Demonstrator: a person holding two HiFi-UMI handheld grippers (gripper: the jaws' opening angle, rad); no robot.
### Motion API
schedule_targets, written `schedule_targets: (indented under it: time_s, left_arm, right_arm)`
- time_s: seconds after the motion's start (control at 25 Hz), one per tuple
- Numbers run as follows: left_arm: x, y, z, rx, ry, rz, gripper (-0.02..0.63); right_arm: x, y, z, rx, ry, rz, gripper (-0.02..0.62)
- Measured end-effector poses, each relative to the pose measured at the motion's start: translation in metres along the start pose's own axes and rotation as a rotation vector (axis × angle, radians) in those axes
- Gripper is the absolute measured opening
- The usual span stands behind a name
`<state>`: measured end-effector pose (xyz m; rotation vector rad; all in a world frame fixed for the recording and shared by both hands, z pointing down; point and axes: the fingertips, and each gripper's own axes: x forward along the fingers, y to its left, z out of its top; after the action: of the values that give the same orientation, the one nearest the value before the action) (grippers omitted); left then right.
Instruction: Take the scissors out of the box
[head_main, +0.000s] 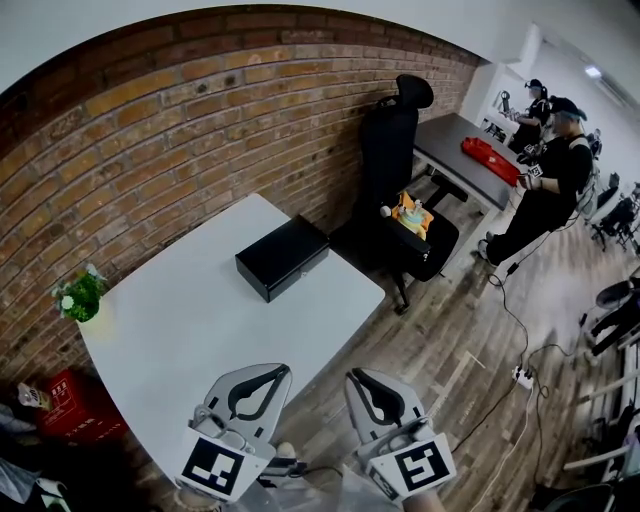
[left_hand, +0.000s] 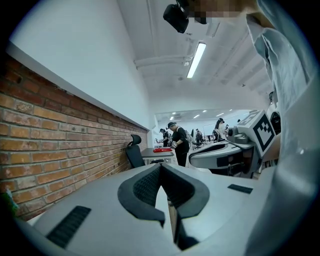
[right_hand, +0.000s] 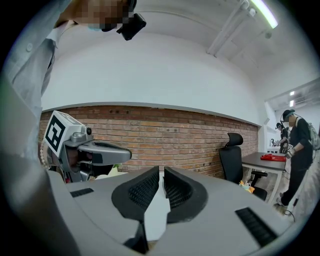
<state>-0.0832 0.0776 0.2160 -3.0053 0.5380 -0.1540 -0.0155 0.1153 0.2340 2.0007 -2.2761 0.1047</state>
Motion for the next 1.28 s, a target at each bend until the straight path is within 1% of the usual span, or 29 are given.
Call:
schedule_targets:
  time_s: [0.16, 0.32, 0.68, 0.92, 1.12, 1.28]
  left_arm:
    - [0.005, 0.019, -0.004, 0.01, -0.005, -0.007, 0.017]
    - [0.008, 0.032, -0.008, -0.003, -0.01, -0.008, 0.017]
    - [0.013, 0.045, -0.008, -0.014, -0.014, -0.005, 0.017]
    - [0.017, 0.055, -0.014, -0.022, -0.006, 0.015, 0.017]
    - [0.027, 0.063, -0.018, 0.007, 0.012, 0.037, 0.017]
    - [0.035, 0.073, -0.024, -0.006, 0.029, 0.062, 0.017]
  right_arm:
    - [0.019, 0.0, -0.001, -0.006, 0.005, -0.006, 0.058]
    - [0.033, 0.001, -0.002, -0.01, 0.003, -0.012, 0.058]
    - [0.043, -0.004, -0.005, -0.01, 0.041, -0.026, 0.058]
    - [0.051, -0.009, -0.01, -0.012, 0.034, -0.021, 0.058]
    - [0.063, -0.02, -0.018, 0.003, 0.052, 0.007, 0.058]
    - [0.081, -0.026, -0.023, -0.001, 0.066, 0.044, 0.058]
